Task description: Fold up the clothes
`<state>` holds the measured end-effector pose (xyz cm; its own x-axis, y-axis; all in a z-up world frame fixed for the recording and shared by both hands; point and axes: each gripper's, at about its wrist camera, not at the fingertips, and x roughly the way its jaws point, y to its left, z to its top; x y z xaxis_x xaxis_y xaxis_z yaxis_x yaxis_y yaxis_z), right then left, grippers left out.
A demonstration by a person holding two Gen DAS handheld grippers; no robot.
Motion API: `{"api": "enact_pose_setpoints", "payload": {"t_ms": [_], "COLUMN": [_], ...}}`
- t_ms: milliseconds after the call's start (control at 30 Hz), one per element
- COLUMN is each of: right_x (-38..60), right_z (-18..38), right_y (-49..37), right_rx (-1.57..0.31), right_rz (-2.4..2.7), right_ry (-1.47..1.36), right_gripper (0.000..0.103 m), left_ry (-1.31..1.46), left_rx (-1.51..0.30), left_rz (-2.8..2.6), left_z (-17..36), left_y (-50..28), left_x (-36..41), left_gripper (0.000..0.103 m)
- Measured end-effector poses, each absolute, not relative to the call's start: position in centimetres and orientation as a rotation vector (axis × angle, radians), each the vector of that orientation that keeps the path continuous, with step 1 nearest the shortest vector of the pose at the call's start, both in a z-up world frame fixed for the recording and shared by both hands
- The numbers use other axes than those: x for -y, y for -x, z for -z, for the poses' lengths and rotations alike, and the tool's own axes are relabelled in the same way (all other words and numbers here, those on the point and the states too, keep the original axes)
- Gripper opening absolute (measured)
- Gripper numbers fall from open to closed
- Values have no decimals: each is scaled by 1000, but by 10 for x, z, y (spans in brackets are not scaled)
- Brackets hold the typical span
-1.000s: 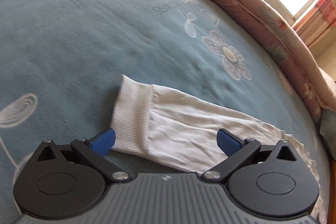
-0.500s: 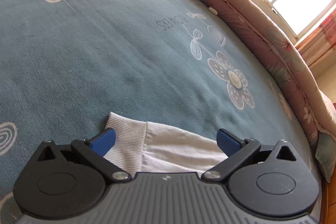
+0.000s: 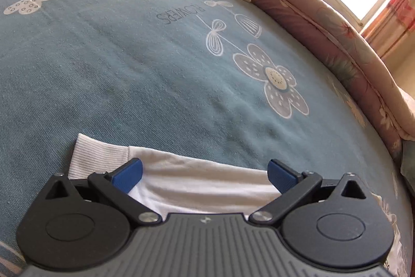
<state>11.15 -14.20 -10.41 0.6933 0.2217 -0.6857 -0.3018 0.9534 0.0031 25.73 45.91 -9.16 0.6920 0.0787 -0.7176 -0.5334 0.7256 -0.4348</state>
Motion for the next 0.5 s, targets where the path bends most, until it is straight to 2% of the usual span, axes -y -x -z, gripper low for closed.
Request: {"api": "enact_pose_setpoints", "payload": {"t_ms": [233, 400, 500], "right_x": [141, 141, 141], "right_z": [106, 106, 106], "right_y": [-111, -110, -110], "right_rx": [-736, -732, -731], "right_rz": [-283, -282, -283], "right_ry": [117, 118, 116], "right_gripper": [103, 103, 103], "left_ry": [545, 187, 137], "left_rx": [-753, -824, -816], "left_rz": [-163, -303, -304], "left_z": [79, 105, 105], "left_y": [-257, -253, -234], "left_x": [-397, -347, -337], "left_gripper": [102, 102, 102]}}
